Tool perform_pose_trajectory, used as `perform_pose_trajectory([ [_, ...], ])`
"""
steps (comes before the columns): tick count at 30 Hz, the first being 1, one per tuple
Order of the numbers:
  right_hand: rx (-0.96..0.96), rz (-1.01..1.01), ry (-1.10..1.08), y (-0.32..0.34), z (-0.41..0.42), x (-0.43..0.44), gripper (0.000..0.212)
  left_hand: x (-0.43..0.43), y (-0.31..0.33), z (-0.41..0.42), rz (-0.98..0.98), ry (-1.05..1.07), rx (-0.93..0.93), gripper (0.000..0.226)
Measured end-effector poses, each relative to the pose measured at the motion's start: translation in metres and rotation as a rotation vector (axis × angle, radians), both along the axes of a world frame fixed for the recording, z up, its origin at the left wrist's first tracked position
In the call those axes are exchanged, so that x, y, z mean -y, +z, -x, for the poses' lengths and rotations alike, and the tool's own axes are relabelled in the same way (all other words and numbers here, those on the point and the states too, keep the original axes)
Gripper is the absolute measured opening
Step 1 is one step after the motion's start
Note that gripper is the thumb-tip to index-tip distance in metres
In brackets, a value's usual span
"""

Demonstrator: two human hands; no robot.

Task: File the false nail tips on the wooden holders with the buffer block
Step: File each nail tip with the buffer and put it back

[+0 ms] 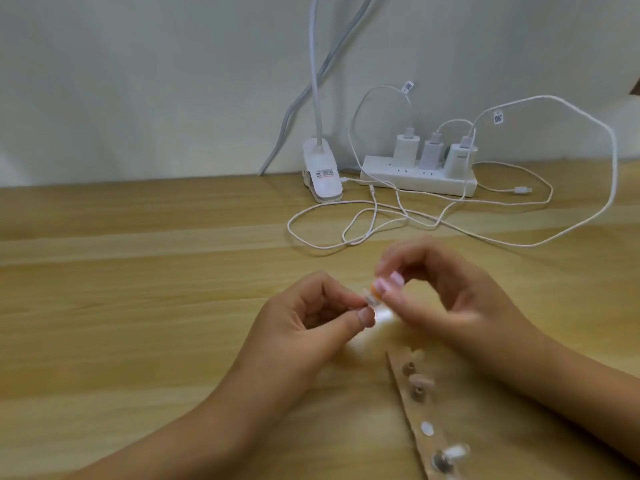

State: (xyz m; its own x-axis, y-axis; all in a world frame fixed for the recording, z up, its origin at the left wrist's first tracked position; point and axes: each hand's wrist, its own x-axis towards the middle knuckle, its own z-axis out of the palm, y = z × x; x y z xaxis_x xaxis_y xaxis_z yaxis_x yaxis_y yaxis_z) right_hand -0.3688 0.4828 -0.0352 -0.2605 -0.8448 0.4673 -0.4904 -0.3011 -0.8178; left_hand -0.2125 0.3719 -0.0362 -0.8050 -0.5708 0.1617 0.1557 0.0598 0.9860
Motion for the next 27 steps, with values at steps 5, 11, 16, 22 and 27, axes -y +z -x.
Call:
perform_pose_trajectory([
  [5, 0.292, 0.048, 0.002, 0.0051, 0.0032, 0.0001, 0.022, -0.0012, 0.0007, -0.0011, -0.016, -0.038, -0.022, 0.008],
  [11, 0.504, 0.024, 0.073, 0.0053, 0.0032, 0.0026, 0.027, 0.0004, 0.0005, -0.0020, -0.009, -0.050, -0.015, 0.010],
  [16, 0.452, 0.062, 0.073, 0.0044, -0.0010, 0.0011, 0.035, 0.0048, -0.0020, -0.0013, -0.017, -0.022, -0.012, 0.008],
  [22, 0.378, 0.067, 0.051, 0.0042, -0.0037, 0.0020, 0.027, 0.0052, -0.0029, -0.0008, -0.020, -0.033, -0.017, 0.008],
  [27, 0.336, 0.041, 0.024, 0.0041, -0.0032, 0.0005, 0.028, 0.0043, -0.0019, -0.0002, -0.027, -0.029, -0.024, 0.009],
])
